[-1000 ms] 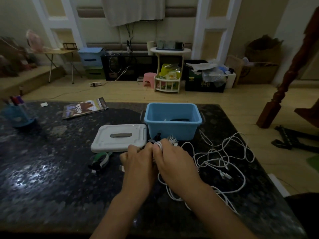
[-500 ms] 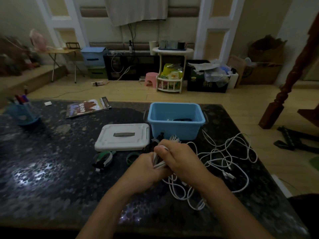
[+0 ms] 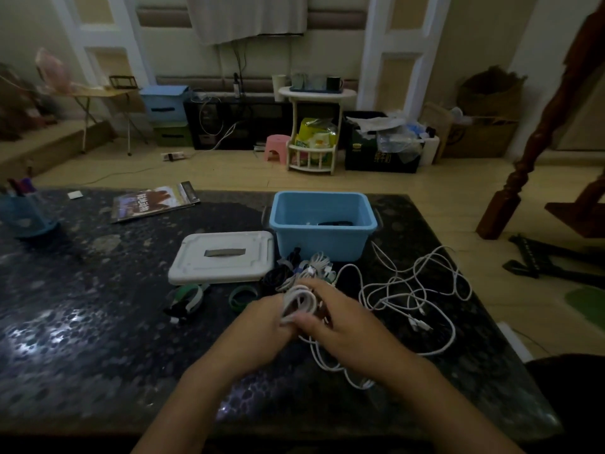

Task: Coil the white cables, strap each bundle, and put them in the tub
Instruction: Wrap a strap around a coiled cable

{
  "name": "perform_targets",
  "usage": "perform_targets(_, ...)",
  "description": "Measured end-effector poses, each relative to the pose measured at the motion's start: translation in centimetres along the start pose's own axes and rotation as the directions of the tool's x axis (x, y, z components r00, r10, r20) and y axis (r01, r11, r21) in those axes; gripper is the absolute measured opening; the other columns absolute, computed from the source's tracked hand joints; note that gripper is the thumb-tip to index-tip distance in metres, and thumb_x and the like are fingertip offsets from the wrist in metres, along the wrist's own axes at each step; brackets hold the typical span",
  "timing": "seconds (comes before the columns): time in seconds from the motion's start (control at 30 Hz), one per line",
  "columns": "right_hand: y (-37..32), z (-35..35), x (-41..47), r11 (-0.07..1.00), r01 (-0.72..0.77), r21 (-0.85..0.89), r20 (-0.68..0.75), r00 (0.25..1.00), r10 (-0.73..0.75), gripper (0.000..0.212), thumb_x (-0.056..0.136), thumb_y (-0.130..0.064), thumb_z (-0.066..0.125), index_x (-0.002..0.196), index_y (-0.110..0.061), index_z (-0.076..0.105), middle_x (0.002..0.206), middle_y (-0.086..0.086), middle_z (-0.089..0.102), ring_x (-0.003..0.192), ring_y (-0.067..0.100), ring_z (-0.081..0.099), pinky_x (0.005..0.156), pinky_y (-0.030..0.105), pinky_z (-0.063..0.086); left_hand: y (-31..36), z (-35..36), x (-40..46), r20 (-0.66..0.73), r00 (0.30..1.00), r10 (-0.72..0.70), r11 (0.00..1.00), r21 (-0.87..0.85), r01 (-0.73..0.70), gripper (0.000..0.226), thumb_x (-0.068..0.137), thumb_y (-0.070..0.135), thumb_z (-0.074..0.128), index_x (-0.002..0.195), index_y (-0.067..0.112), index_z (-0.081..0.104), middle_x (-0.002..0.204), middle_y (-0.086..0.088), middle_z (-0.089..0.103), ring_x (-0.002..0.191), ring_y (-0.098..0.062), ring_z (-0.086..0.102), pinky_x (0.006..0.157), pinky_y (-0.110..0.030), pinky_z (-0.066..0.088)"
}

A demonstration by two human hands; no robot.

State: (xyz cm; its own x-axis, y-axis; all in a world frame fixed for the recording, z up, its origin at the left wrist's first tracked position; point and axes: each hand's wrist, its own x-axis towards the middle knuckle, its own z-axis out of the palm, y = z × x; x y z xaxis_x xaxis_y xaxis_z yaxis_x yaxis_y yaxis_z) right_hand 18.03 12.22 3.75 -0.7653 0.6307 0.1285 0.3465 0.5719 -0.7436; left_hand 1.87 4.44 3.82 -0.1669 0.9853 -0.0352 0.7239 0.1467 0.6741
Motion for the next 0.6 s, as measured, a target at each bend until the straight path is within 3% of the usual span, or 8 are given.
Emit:
perform_targets(0.07, 0.8, 0.5, -1.4, 0.976, -0.109, -0.189, 0.063, 0.99, 0.122, 0.086, 0.09, -0.06, 0.059, 0.156, -0.044, 0.007, 0.157, -0.012, 0.034, 0.14, 0.009, 0.037, 0.116, 0.036, 0.034, -0.8, -0.5, 0.2, -0.076, 0.991, -0.11, 0.992, 0.051, 0.114, 0.014, 0.094, 0.036, 0.062, 0.084, 0.027, 0.061, 0.08, 0.008, 0.065, 0.076, -0.01, 0.063, 0.064, -0.027, 0.047)
perform_targets(0.1, 1.4, 0.5, -2.0, 0.929, -0.097, -0.357, 0.092, 0.986, 0.138, 0.095, 0.088, -0.065, 0.058, 0.157, -0.042, -0.004, 0.162, -0.009, 0.023, 0.148, 0.014, 0.024, 0.121, 0.038, 0.025, -1.2, -0.9, 0.3, -0.125, 0.98, -0.155, 0.984, 0.071, 0.165, 0.02, 0.093, 0.041, 0.063, 0.083, 0.024, 0.061, 0.077, 0.007, 0.065, 0.074, -0.012, 0.063, 0.062, -0.03, 0.045)
perform_targets(0.17, 3.3, 0.5, -2.9, 0.79, -0.012, -0.613, 0.164, 0.976, 0.142, 0.098, 0.088, -0.068, 0.056, 0.157, -0.04, -0.007, 0.166, -0.004, 0.01, 0.154, 0.02, 0.004, 0.125, 0.042, 0.006, -1.8, -1.8, 0.2, -0.208, 0.958, -0.196, 0.973, 0.078, 0.216, 0.025, 0.093, 0.043, 0.063, 0.081, 0.021, 0.06, 0.075, 0.003, 0.062, 0.075, -0.018, 0.062, 0.059, -0.032, 0.038)
perform_targets(0.27, 6.1, 1.0, -3.7, 0.7, 0.078, -0.71, 0.265, 0.95, 0.163, 0.088, 0.092, -0.058, 0.057, 0.159, -0.037, 0.005, 0.168, -0.001, 0.004, 0.155, 0.019, -0.009, 0.124, 0.049, -0.009, -2.0, -2.6, -0.3, -0.278, 0.937, -0.212, 0.972, 0.034, 0.231, 0.033, 0.095, 0.037, 0.061, 0.068, 0.023, 0.049, 0.063, 0.008, 0.05, 0.061, -0.013, 0.05, 0.052, -0.027, 0.031)
perform_targets(0.33, 8.1, 1.3, -4.1, 0.653, 0.121, -0.747, 0.255, 0.96, 0.114, 0.077, 0.089, -0.051, 0.063, 0.156, -0.032, 0.03, 0.165, 0.0, 0.023, 0.155, 0.02, 0.006, 0.123, 0.047, -0.009, -2.1, -3.0, -0.6, -0.298, 0.93, -0.215, 0.971, 0.032, 0.235, 0.034, 0.096, 0.035, 0.061, 0.067, 0.022, 0.049, 0.061, 0.009, 0.049, 0.057, -0.008, 0.046, 0.05, -0.024, 0.029)
perform_targets(0.43, 10.2, 0.6, -4.0, 0.564, 0.133, -0.815, 0.193, 0.98, 0.047, 0.07, 0.06, -0.052, 0.087, 0.124, -0.031, 0.07, 0.134, -0.003, 0.065, 0.136, 0.02, 0.052, 0.115, 0.047, 0.017, -2.9, -3.6, -0.8, -0.309, 0.929, -0.205, 0.976, 0.007, 0.218, 0.025, 0.096, 0.034, 0.061, 0.076, 0.019, 0.058, 0.07, 0.005, 0.057, 0.067, -0.015, 0.054, 0.056, -0.03, 0.033)
perform_targets(0.53, 11.7, -1.1, -3.6, 0.503, 0.054, -0.863, 0.108, 0.991, 0.079, 0.071, 0.051, -0.049, 0.094, 0.116, -0.028, 0.075, 0.128, 0.0, 0.069, 0.128, 0.022, 0.059, 0.111, 0.045, 0.024, -3.4, -4.0, -0.9, -0.324, 0.922, -0.212, 0.975, 0.0, 0.224, 0.027, 0.096, 0.034, 0.061, 0.073, 0.019, 0.055, 0.068, 0.006, 0.055, 0.066, -0.014, 0.052, 0.055, -0.029, 0.031)
perform_targets(0.6, 11.9, -2.6, -3.3, 0.511, -0.034, -0.859, 0.034, 0.992, 0.124, 0.069, 0.071, -0.05, 0.084, 0.133, -0.028, 0.064, 0.144, 0.001, 0.057, 0.142, 0.022, 0.045, 0.118, 0.042, 0.016, -3.4, -4.0, -1.0, -0.326, 0.919, -0.224, 0.971, 0.003, 0.238, 0.032, 0.096, 0.034, 0.06, 0.069, 0.019, 0.052, 0.063, 0.006, 0.052, 0.06, -0.01, 0.049, 0.052, -0.027, 0.03)
